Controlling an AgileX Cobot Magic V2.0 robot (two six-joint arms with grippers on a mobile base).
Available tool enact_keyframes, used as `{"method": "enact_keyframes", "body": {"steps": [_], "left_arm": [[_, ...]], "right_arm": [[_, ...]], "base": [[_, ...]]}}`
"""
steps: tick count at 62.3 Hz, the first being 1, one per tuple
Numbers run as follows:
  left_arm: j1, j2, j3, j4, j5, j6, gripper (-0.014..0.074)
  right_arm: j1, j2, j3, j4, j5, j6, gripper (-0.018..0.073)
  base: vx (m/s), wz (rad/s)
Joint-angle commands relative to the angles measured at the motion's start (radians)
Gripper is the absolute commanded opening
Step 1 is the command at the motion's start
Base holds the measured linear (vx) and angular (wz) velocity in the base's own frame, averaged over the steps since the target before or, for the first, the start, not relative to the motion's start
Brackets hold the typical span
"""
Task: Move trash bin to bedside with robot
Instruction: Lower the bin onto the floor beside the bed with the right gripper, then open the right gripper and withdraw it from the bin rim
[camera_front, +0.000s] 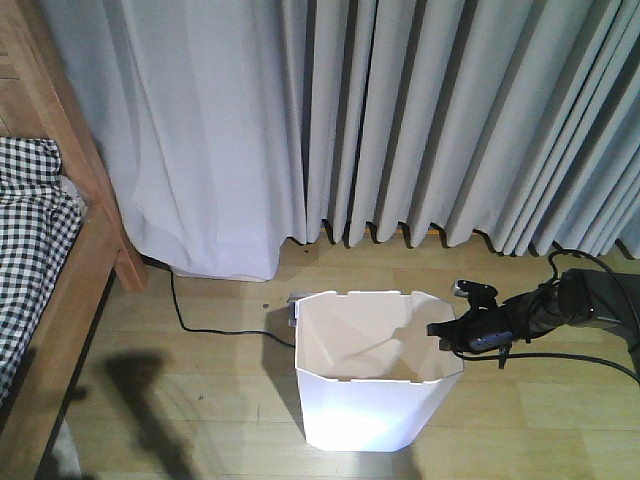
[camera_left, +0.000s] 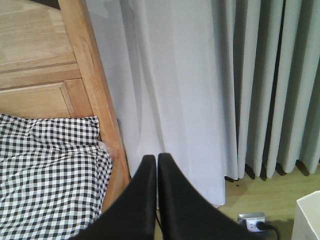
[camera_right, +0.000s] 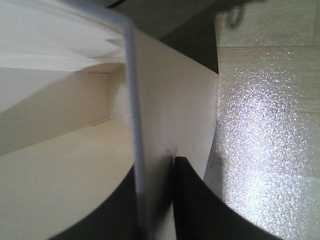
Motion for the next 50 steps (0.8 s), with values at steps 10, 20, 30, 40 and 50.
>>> {"method": "enact_keyframes", "body": {"steps": [10,20,30,40,50], "left_arm": [[-0.006,-0.010,0.029,-0.001,-0.073,-0.008,-0.0006],[-0.006,-0.010,0.029,-0.001,-0.073,-0.008,-0.0006],[-0.006,-0.010,0.029,-0.001,-0.073,-0.008,-0.0006],[-0.006,-0.010,0.029,-0.001,-0.073,-0.008,-0.0006],[-0.006,-0.010,0.029,-0.001,-0.073,-0.008,-0.0006]], "right_arm": [[0.011,-0.062,-0.023,0.050,0.116,0.008,0.0064],[0.031,-0.061,-0.023,0.050,0.099,0.007,0.0085],[0.038,-0.061,-0.023,0.047,0.096,0.009,0.0150],[0.035,-0.061,-0.023,0.043,0.099,0.013,0.0263],[0.026,-0.063,-0.021,0.032,0.099,0.013,0.0386]], "base": [[0.00,0.00],[0.00,0.00],[0.00,0.00],[0.00,0.00],[0.00,0.00]]}}
